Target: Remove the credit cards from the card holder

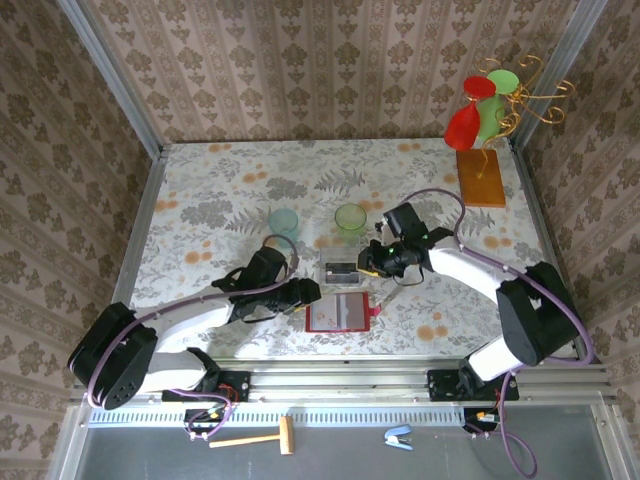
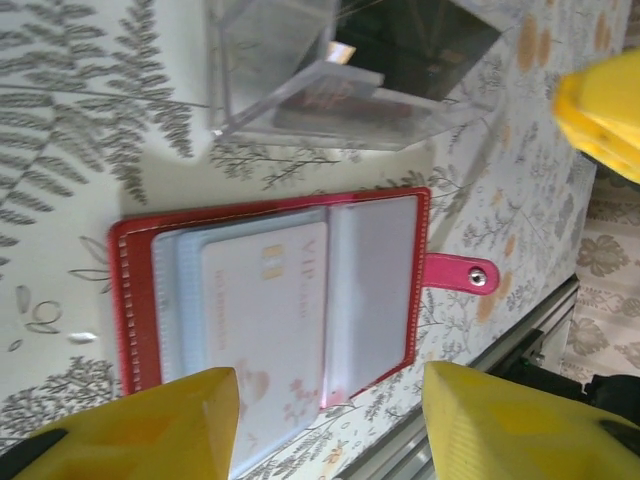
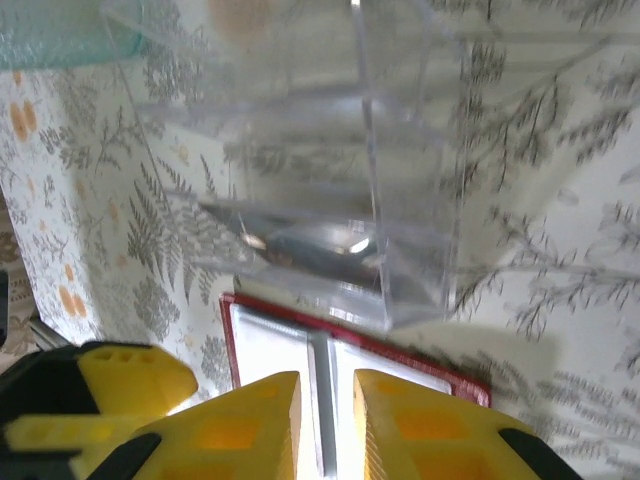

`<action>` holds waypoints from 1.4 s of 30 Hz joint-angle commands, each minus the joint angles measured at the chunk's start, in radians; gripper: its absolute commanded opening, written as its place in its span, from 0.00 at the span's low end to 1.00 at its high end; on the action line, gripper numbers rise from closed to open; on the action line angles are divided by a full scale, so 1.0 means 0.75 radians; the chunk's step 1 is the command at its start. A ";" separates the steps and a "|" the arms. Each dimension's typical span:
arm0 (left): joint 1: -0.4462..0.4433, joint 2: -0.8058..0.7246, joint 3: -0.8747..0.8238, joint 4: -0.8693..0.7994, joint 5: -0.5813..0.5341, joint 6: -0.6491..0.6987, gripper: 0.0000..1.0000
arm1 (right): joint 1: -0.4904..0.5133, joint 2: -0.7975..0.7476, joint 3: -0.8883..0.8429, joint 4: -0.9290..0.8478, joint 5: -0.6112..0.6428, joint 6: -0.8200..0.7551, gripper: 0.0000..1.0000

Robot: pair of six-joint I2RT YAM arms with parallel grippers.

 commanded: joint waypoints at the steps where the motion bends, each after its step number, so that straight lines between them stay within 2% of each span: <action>1: 0.006 0.015 -0.021 0.045 0.021 0.006 0.43 | 0.056 -0.060 -0.076 0.004 0.025 0.097 0.20; 7: -0.001 0.072 -0.020 0.130 0.064 -0.011 0.30 | 0.180 -0.114 -0.211 0.171 0.021 0.257 0.20; 14: -0.016 0.135 -0.030 0.174 0.099 -0.015 0.25 | 0.273 -0.094 -0.310 0.383 0.002 0.393 0.19; 25: -0.040 0.219 -0.031 0.175 0.125 -0.001 0.24 | 0.365 0.056 -0.323 0.569 -0.052 0.487 0.20; 42: -0.043 0.219 -0.024 0.106 0.089 0.034 0.24 | 0.406 0.131 -0.325 0.547 -0.015 0.472 0.20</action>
